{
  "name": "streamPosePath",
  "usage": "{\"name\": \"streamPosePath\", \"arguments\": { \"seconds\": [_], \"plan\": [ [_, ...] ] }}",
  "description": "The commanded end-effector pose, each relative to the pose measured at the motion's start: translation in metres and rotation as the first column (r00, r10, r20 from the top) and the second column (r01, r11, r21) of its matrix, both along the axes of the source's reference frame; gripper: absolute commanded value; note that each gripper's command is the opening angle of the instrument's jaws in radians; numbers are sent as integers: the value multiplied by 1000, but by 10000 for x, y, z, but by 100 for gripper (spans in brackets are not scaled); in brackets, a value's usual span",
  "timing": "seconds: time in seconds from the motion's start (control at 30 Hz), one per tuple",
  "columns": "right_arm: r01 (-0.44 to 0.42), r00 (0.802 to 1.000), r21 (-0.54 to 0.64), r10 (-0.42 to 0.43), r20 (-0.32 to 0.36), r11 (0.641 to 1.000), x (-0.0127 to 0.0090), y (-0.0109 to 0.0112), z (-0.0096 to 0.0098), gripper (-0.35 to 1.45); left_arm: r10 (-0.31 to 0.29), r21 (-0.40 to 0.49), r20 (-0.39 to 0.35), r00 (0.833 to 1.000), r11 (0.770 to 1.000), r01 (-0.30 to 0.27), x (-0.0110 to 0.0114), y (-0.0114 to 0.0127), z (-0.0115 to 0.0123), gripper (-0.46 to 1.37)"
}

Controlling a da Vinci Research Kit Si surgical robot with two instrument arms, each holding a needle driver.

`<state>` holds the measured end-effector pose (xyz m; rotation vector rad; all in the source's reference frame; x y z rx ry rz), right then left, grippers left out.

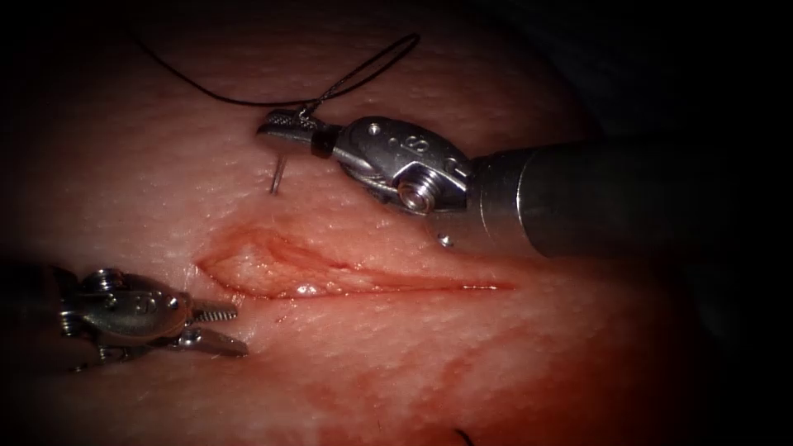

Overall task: Wound Closure
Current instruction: With the right driver throw the needle through the skin above of the wound

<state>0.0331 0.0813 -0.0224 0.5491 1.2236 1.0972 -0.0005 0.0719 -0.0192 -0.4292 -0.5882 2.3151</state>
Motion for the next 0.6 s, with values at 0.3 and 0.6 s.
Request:
{"name": "streamPosePath", "arguments": {
  "seconds": [0.3,0.6],
  "plan": [
    [26,999,154,-19,-50,988,8,-11,-2,-35,1,-1,0,1000,1000,-1,1,0,0,32],
    [69,994,286,-40,-104,956,18,-33,-10,-35,1,-1,0,1000,1000,-1,1,0,0,32]
  ]
}}
